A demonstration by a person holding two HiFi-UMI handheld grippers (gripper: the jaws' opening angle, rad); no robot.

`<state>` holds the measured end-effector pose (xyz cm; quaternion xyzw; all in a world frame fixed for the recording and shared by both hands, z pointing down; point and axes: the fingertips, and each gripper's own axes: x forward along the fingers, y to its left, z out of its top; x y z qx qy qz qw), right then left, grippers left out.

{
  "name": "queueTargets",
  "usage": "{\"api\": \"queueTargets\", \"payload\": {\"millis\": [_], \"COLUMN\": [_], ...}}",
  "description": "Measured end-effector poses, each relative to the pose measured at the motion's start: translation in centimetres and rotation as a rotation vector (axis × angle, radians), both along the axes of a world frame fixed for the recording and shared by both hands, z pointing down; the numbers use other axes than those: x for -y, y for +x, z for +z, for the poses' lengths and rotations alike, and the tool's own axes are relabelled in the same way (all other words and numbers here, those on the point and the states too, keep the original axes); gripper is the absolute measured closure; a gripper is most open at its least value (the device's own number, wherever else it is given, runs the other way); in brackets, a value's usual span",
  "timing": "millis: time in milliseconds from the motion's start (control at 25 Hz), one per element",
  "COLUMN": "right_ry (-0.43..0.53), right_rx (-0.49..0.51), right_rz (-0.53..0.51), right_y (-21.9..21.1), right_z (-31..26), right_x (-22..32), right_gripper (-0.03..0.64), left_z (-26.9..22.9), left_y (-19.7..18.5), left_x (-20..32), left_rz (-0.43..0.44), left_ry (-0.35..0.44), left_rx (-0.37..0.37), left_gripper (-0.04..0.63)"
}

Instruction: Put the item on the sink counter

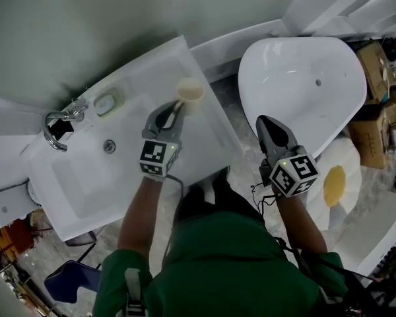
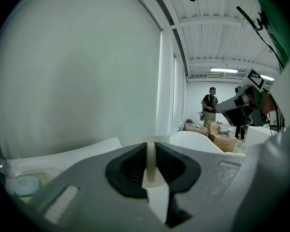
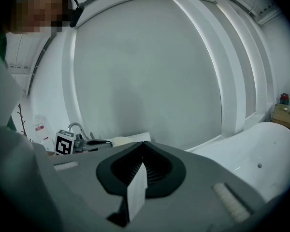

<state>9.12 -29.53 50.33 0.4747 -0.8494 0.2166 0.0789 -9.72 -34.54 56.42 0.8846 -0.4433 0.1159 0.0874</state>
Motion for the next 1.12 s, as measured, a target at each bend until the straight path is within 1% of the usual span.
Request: {"api": "queueTargets", "payload": {"millis": [200, 400, 480, 600, 720, 1120], "right_ry": [-0.028, -0.054, -0.062, -0.073, -0.082, -0.063], "right_rx": [-0.006, -0.006, -0.004, -0.002, 0.004, 0.013], "right_rz": [0.001, 0.000, -0.004, -0.015, -0.024, -0.038], "right_y": [0.5, 0.9, 0.7, 0.1, -0.4, -1.8], "right_z": [1.4, 2.6, 3.1, 3.5, 3.7, 2.6], "right_x": [1.1, 1.8, 1.8, 1.6, 1.5, 1.2], "right_gripper": [0.620, 0.620, 0.620, 0.620, 0.620, 0.620], "left_z": [3.0, 4.9, 5.8, 6.3, 6.4, 8.5], "left_y": [1.2, 1.9, 2.0, 1.7, 1.3, -0.9], "left_x": [1.0, 1.7, 1.8, 1.8, 1.7, 0.3], "left_rz": [0.029, 0.034, 0.032, 0.024, 0.028, 0.003], "left_ry": [-0.028, -0.021, -0.015, -0.002, 0.006, -0.081], "left_rx": [0.018, 0.016, 0.026, 0.021, 0.057, 0.139], "left_gripper": [0.552, 0.551, 0.551, 0.551, 0.549, 0.543]}}
